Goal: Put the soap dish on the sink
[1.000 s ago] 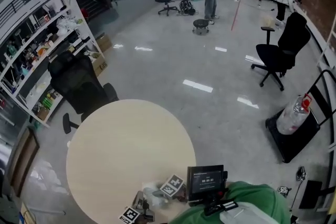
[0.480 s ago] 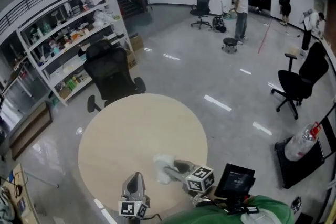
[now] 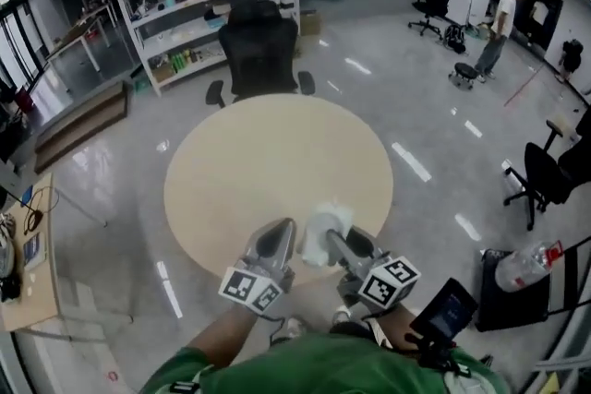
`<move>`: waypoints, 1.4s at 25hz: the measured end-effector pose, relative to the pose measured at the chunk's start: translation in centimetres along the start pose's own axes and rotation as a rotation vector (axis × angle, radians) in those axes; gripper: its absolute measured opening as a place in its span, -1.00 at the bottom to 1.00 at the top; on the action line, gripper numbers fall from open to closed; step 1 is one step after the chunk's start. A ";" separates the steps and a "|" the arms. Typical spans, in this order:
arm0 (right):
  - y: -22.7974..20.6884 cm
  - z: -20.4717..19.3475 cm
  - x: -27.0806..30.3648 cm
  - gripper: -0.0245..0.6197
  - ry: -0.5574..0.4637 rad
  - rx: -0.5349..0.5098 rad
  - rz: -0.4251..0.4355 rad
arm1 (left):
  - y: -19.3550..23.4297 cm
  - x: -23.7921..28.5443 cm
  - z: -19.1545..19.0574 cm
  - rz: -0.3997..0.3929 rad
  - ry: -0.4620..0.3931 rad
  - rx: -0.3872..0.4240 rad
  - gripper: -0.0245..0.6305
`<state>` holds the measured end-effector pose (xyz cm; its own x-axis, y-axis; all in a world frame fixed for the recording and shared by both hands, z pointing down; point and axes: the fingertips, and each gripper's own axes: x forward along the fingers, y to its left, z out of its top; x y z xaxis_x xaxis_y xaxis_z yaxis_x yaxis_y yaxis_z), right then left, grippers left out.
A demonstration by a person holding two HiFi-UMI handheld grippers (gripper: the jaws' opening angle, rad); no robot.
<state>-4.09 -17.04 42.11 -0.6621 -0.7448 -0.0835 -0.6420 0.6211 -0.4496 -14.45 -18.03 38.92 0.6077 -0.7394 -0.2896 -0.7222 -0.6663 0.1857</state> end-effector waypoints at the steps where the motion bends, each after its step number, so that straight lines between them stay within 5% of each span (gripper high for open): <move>1: 0.4 0.8 0.3 -0.49 -0.010 -0.001 0.015 | -0.2 0.4 1.1 -0.009 -0.017 -0.005 -0.90; 5: 1.9 2.5 -2.3 -0.50 -0.014 0.007 0.050 | -3.5 0.0 3.8 -0.001 -0.023 0.018 -0.90; 8: 1.7 1.4 -6.9 -0.50 0.014 0.039 0.036 | -7.7 -1.9 2.3 0.056 0.036 0.035 -0.90; 14: -0.2 0.2 -13.1 -0.50 0.050 -0.036 0.010 | -12.6 -6.4 -2.3 0.301 0.134 0.121 -0.90; 18: 1.5 0.9 -14.0 -0.49 0.055 -0.078 0.004 | -13.0 -8.8 -1.0 0.413 0.157 0.181 -0.91; 23: 4.8 2.1 -13.6 -0.50 0.041 -0.098 0.020 | -13.4 -9.7 2.5 0.411 0.095 0.165 -0.90; 35: 8.6 1.0 -15.5 -0.50 0.047 -0.140 -0.008 | -15.1 -11.8 2.3 0.327 0.113 0.116 -0.91</move>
<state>1.08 -0.37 38.62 -0.6715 -0.7400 -0.0374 -0.6931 0.6452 -0.3215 -11.44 0.98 37.35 0.3669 -0.9218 -0.1255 -0.9129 -0.3827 0.1418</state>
